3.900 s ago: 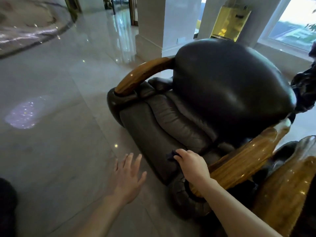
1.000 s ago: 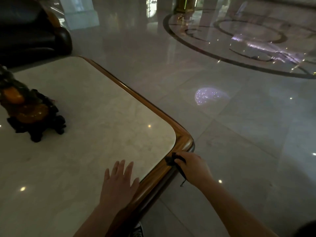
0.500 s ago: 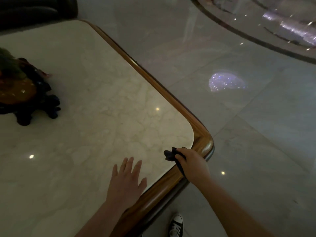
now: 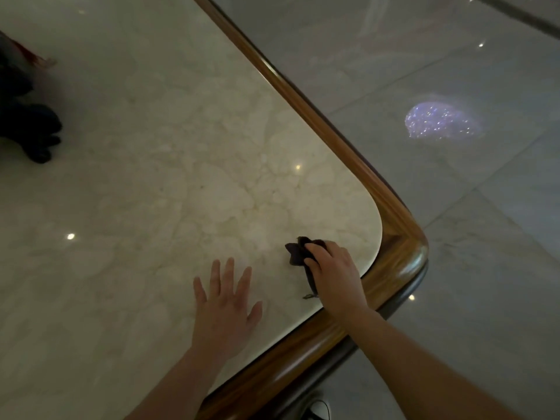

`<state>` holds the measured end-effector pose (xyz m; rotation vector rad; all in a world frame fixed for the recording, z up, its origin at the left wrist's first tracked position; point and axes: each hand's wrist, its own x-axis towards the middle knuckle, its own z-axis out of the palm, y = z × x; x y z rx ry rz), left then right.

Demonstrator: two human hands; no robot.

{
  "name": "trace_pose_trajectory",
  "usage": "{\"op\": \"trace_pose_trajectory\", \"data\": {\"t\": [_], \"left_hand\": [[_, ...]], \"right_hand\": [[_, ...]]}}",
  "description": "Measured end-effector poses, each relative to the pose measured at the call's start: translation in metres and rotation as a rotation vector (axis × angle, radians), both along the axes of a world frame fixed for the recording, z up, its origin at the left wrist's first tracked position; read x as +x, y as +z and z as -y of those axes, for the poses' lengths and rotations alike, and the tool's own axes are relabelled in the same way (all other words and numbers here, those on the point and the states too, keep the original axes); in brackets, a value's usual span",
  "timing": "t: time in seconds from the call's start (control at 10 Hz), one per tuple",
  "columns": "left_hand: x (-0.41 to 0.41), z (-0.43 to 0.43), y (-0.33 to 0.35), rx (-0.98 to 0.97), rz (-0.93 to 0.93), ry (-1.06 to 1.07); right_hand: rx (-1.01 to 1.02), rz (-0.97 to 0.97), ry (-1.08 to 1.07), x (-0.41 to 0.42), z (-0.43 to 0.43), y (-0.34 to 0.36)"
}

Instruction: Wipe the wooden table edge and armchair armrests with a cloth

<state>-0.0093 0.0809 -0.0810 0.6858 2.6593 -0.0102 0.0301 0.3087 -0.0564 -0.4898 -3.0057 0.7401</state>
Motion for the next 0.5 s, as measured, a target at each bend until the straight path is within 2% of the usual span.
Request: {"op": "trace_pose_trajectory", "data": {"t": [0.1,0.2,0.3,0.5], "left_hand": [[0.005,0.003,-0.018,-0.028,0.022,0.021],[0.006,0.005,-0.028,-0.048,0.031,-0.013],[0.005,0.004,-0.031,-0.047,0.024,0.003],[0.003,0.004,-0.023,-0.046,0.056,0.029]], "right_hand": [[0.055,0.051,0.073,-0.007,0.002,-0.015],[0.010,0.136,0.057,-0.006,0.000,-0.022],[-0.024,0.138,0.036,-0.001,-0.006,-0.019],[-0.035,0.005,-0.012,0.005,-0.015,0.001]]}}
